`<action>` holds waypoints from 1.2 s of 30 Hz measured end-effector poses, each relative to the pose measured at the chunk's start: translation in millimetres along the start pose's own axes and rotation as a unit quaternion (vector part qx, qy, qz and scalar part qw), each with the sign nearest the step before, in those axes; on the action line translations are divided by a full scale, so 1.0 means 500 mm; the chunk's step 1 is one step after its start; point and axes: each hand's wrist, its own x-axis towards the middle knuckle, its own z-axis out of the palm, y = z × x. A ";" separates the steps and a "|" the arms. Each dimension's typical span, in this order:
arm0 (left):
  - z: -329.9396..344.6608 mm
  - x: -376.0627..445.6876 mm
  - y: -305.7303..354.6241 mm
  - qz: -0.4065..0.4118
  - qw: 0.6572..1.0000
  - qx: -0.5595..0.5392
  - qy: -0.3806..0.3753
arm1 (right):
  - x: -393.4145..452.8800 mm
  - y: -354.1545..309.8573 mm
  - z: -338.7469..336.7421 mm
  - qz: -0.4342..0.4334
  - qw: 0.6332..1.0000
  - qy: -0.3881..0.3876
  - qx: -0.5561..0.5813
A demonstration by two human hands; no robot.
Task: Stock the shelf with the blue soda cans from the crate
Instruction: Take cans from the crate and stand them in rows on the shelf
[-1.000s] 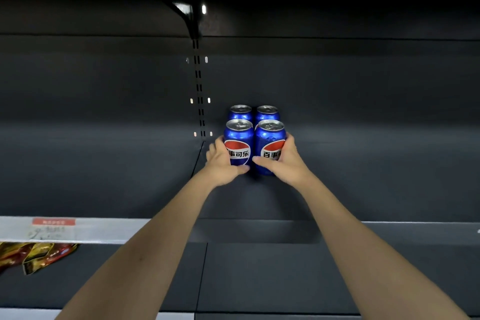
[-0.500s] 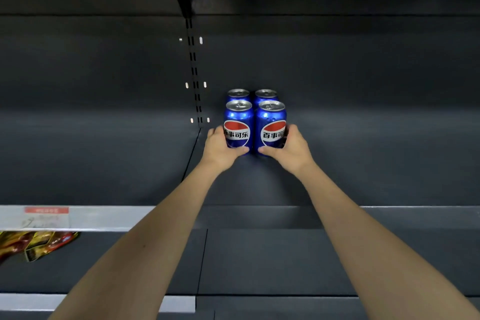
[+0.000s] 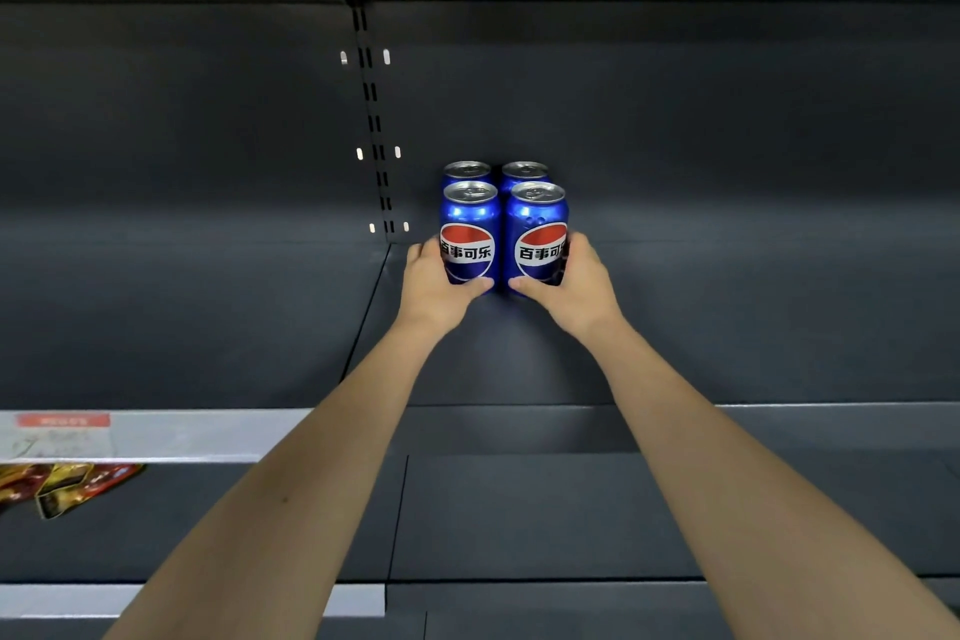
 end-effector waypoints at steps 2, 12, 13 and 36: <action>0.001 -0.003 0.000 -0.002 1.000 -0.002 0.008 | -0.001 -0.002 0.000 -0.002 1.000 0.002 -0.005; 0.008 -0.009 0.001 -0.001 0.999 0.006 0.033 | -0.008 -0.012 0.008 -0.012 0.998 0.035 -0.053; 0.008 -0.008 0.001 0.000 0.999 0.007 0.033 | -0.008 -0.012 0.008 -0.012 0.998 0.034 -0.055; 0.016 -0.293 0.098 0.118 0.978 -0.008 0.173 | -0.231 -0.088 -0.048 -0.092 0.984 0.136 -0.063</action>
